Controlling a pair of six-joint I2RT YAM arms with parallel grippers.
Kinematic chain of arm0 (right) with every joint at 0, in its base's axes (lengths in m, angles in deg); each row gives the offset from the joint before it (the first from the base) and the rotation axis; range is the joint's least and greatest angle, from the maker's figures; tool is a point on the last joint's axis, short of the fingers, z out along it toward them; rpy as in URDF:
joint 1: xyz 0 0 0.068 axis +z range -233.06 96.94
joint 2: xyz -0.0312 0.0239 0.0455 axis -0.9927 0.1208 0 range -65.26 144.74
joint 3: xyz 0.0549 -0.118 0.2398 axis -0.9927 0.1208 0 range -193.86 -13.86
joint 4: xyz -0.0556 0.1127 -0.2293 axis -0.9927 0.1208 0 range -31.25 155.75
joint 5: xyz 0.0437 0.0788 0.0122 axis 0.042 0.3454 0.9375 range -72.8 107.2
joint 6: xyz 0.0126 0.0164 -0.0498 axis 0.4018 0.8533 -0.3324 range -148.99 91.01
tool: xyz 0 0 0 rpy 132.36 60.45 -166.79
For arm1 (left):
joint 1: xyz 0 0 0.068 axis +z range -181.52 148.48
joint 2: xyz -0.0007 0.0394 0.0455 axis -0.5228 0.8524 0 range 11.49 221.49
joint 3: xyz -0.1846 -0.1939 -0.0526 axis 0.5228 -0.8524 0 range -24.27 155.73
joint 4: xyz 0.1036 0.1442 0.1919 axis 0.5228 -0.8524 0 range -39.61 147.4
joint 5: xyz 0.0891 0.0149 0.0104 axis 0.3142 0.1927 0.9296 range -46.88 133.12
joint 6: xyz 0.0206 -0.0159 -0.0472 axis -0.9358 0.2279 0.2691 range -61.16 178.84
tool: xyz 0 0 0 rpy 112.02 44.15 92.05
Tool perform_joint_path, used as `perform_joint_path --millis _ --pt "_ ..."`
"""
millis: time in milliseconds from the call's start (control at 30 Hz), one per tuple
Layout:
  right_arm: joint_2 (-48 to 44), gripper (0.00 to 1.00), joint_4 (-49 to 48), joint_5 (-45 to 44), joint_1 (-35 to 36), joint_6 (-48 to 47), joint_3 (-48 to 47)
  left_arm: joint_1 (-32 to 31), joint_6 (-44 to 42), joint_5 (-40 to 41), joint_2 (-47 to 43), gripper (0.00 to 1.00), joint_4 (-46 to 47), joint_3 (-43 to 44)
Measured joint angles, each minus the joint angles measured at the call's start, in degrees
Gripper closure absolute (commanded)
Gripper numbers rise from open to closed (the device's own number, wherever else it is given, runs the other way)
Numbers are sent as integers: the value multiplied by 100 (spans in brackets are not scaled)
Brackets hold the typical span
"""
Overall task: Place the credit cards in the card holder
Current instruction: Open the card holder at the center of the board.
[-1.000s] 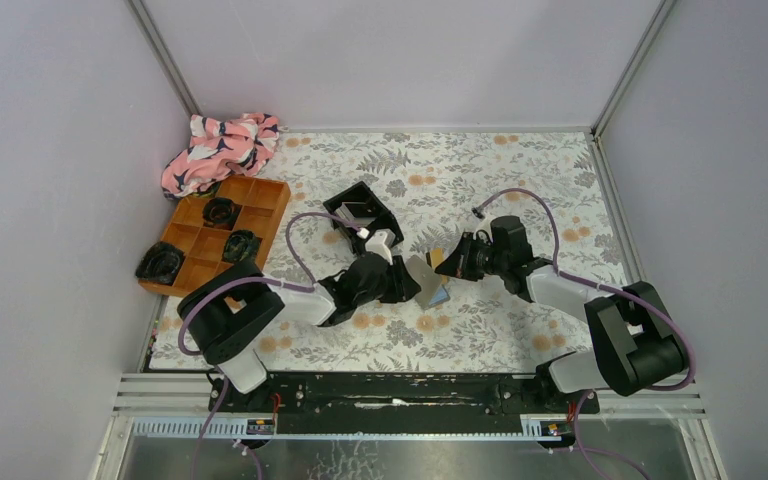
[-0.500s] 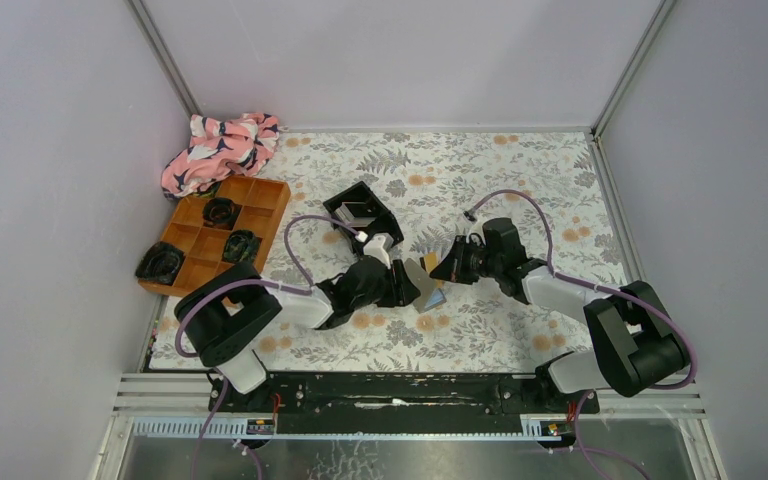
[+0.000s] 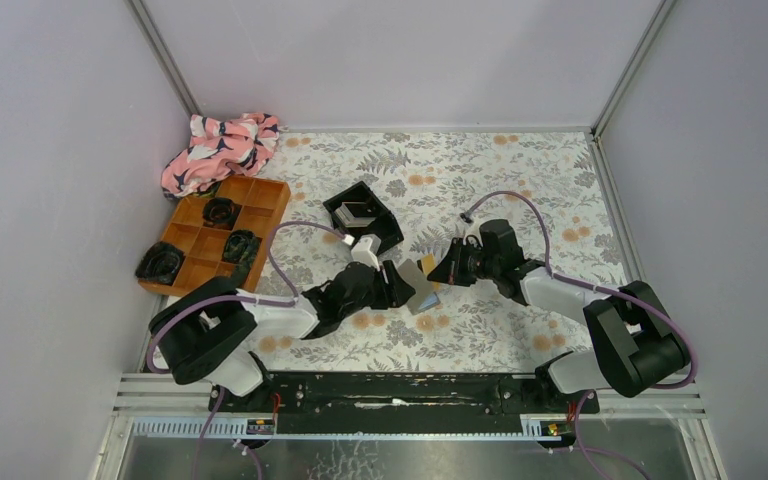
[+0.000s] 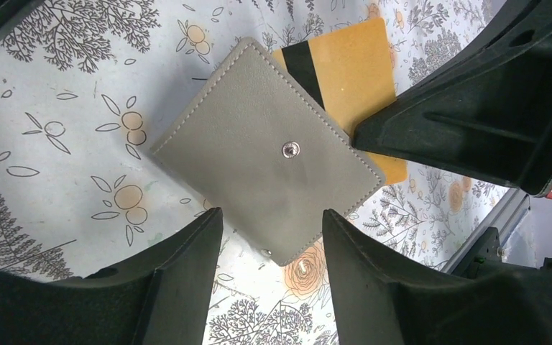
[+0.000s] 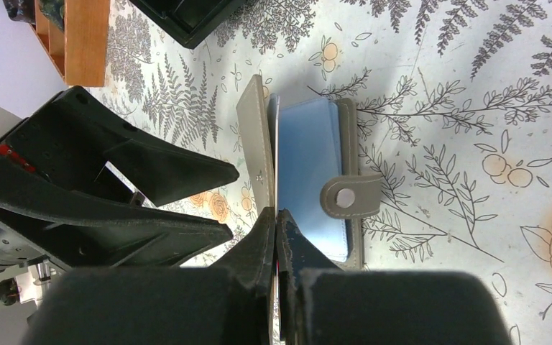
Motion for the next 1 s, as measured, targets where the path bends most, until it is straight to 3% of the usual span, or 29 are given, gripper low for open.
perform_joint_path --millis 400,800,1000 --pt "-26 100 -2 -4 85 2 87 -216 267 269 -94 43 155 -310" --pt "-256 100 83 -138 227 -20 98 -553 717 1001 -595 60 219 -909" --pt "-275 100 151 -208 328 -24 98 -767 826 1281 -546 76 -33 -861"
